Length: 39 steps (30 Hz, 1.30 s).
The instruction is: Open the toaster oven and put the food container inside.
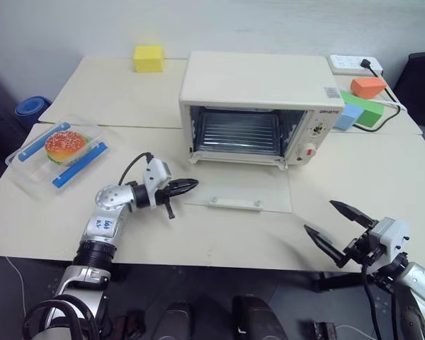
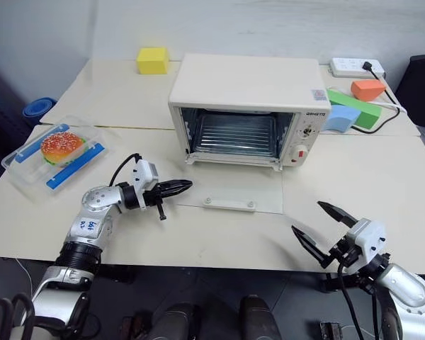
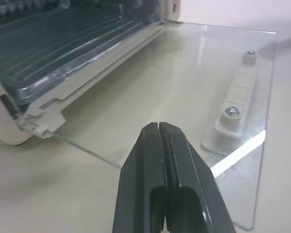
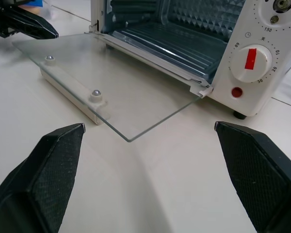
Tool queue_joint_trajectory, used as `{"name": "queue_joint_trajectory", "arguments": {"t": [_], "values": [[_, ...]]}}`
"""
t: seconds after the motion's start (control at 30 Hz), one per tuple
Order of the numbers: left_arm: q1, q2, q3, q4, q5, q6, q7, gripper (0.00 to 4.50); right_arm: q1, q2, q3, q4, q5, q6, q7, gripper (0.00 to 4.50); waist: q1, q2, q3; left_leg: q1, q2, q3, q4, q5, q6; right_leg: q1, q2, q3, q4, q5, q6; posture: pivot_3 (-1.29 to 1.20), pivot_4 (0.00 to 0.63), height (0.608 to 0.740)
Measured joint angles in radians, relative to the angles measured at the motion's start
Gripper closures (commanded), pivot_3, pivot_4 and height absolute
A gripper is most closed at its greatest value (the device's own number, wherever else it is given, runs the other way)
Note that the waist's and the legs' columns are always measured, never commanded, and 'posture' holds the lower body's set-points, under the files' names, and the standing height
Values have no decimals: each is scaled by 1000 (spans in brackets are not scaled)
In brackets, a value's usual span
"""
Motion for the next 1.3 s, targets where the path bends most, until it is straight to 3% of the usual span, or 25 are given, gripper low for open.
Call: {"name": "queue_joint_trajectory", "arguments": {"t": [0.07, 0.23, 0.43, 0.57, 0.73, 0.87, 1.0, 1.13, 1.23, 1.3], "values": [[33, 0, 8, -39, -2, 6, 22, 4467, -36, 1, 14, -6, 17, 25, 0, 0, -2, 0, 0, 0, 0, 0, 0, 0, 0, 0, 0, 0, 0, 0, 0, 0, 150, 740], [208, -16, 121, -268, -185, 173, 72, 3302, -160, 2, 81, -45, 107, 104, 39, 0, -9, 1, 0, -1, 3, 0, -1, 0, -2, -1, 1, 0, 0, 0, -1, 0, 150, 740], [457, 51, 468, -494, -343, 301, 252, 1430, -248, 24, 149, -37, 102, 84, 94, 0, -4, 1, 0, 0, 3, -1, -1, -1, -1, -1, 1, 0, -1, -1, -2, 0, 150, 740], [581, -5, 740, -528, -484, 363, 450, 204, -295, 61, 194, -18, 86, 34, 142, 0, -3, 1, 0, 0, 3, -2, -1, -2, 0, -1, 0, -1, -2, -1, -2, 0, 150, 740], [670, -21, 933, -490, -553, 416, 623, 94, -316, 86, 232, -12, 85, 14, 178, 0, 7, -1, -1, 0, 2, -3, -1, -3, 1, 1, 0, -2, -3, -1, -2, 0, 150, 740], [680, 62, 922, -429, -533, 459, 634, 94, -330, 96, 252, 4, 81, 14, 204, 0, 14, -1, -1, 0, 2, -3, -1, -3, 0, 1, 0, -2, -3, -2, -3, 0, 150, 740], [478, 269, 906, -300, -549, 609, 682, 94, -337, 95, 249, 20, 67, -15, 213, 0, 22, -3, -2, 0, 2, -5, -1, -3, 0, 1, -1, -4, -2, -2, -4, 0, 150, 740], [291, 448, 856, -140, -568, 914, 822, 94, -330, 80, 227, 33, 67, -30, 218, 0, 7, -3, -2, 1, 1, -4, -3, -4, -1, -2, 0, -2, 0, -2, -4, 0, 150, 740], [172, 501, 764, 19, -539, 1092, 850, 94, -318, 79, 221, 40, 64, -29, 210, 0, -10, -3, -2, 0, 2, -3, -8, 0, -7, -4, 1, -2, 1, -2, -4, 0, 150, 740], [139, 508, 744, 49, -527, 1101, 853, 94, -316, 79, 221, 38, 63, -28, 207, 0, -11, -4, -2, 0, 2, -3, -8, 0, -8, -4, 1, -2, 1, -2, -4, 0, 150, 740]]}}
